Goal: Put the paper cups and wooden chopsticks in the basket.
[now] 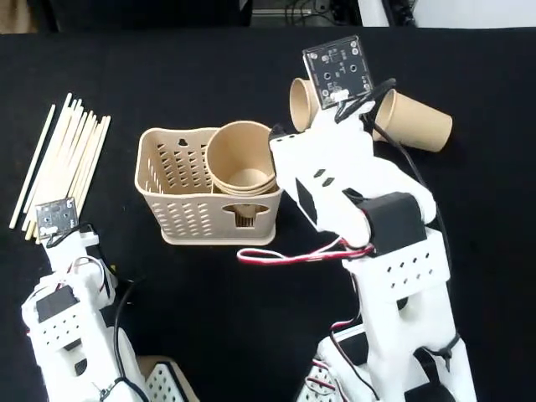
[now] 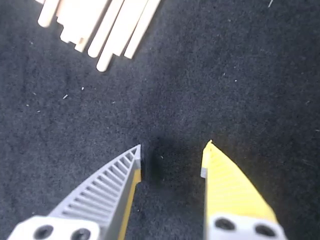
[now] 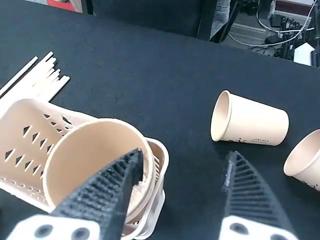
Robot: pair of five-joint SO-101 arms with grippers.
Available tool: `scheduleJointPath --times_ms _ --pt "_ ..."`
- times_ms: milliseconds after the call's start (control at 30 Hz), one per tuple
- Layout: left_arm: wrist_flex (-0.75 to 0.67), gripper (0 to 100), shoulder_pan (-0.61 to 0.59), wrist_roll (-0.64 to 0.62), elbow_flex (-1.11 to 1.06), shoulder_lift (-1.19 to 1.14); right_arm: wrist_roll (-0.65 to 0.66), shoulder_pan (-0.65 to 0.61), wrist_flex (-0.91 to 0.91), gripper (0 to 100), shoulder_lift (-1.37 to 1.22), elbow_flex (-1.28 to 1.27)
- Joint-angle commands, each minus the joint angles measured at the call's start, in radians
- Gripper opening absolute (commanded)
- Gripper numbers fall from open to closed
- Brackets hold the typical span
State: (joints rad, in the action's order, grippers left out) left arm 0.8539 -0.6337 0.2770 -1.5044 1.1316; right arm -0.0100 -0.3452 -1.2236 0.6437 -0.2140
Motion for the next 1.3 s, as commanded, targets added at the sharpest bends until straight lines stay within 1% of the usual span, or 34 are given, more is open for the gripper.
scheduleJointPath --times_ms 0,133,233,367,467,600,733,833,967,1100,1267 --pt "-0.014 20 0.01 0.006 0.004 0.012 0.028 0.017 -0.003 26.3 0.004 0.039" --pt "-0.012 20 0.007 0.006 0.004 0.012 0.18 0.117 -0.034 26.3 -0.001 0.056" --pt "-0.012 20 0.012 0.006 0.004 0.012 0.341 0.245 -0.025 26.5 -0.007 0.028" --pt "-0.008 20 0.013 0.006 0.004 0.012 0.491 0.423 0.114 26.5 -0.044 -0.091" --pt "-0.006 20 0.015 0.006 0.004 0.012 0.563 0.503 0.296 26.6 -0.107 -0.213" --pt "-0.005 20 0.013 0.008 0.004 0.012 0.569 0.552 0.566 26.6 -0.213 -0.328" --pt "-0.005 20 0.012 0.008 0.004 0.012 0.565 0.554 0.827 26.6 -0.355 -0.39" --pt "-0.005 20 0.013 0.008 0.004 0.012 0.512 0.574 0.959 26.6 -0.475 -0.375" --pt "-0.005 20 0.015 0.009 0.004 0.012 0.456 0.6 1.002 26.6 -0.645 -0.288" --pt "0.002 20 0.013 0.052 0.002 0.012 0.413 0.631 1.0 26.6 -0.803 -0.147" --pt "0.02 20 0.015 0.055 0.005 0.012 0.419 0.646 1.0 26.2 -0.928 -0.019"
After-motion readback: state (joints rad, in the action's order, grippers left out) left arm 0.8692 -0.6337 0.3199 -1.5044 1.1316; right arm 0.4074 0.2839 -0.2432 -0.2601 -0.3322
